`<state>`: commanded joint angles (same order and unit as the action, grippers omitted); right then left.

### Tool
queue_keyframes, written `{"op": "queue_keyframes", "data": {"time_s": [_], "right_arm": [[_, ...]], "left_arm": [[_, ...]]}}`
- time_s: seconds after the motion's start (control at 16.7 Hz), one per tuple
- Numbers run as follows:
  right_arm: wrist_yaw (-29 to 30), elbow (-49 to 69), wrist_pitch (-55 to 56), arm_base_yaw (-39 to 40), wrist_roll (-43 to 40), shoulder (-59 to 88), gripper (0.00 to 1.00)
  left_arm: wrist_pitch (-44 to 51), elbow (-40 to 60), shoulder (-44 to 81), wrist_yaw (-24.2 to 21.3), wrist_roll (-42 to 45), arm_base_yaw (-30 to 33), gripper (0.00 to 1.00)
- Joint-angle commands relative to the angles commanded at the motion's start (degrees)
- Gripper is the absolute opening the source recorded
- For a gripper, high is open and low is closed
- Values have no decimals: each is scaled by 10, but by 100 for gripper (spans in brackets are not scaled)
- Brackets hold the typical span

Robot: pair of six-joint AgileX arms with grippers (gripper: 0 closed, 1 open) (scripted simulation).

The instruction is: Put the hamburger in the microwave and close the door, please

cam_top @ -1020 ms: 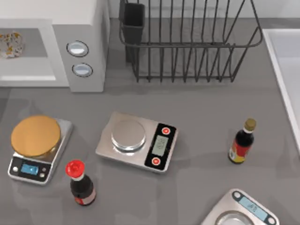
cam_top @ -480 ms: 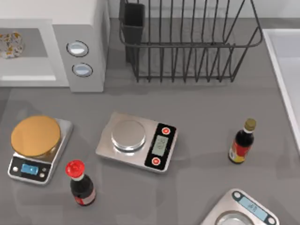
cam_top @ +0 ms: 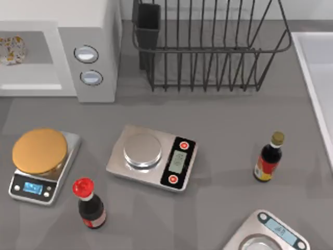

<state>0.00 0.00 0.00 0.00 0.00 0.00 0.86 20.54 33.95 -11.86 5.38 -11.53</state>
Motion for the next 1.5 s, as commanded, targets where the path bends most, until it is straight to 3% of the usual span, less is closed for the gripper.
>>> {"op": "queue_keyframes", "data": {"time_s": [0.54,1.02,1.5], "right_arm": [[0,0,0,0,0,0,100],[0,0,0,0,0,0,100],[0,0,0,0,0,0,100]], "left_arm": [[-7,-177,-295,102,-46,100,100],[-9,-205,-339,119,-54,115,100],[-9,-205,-339,119,-54,115,40]]}}
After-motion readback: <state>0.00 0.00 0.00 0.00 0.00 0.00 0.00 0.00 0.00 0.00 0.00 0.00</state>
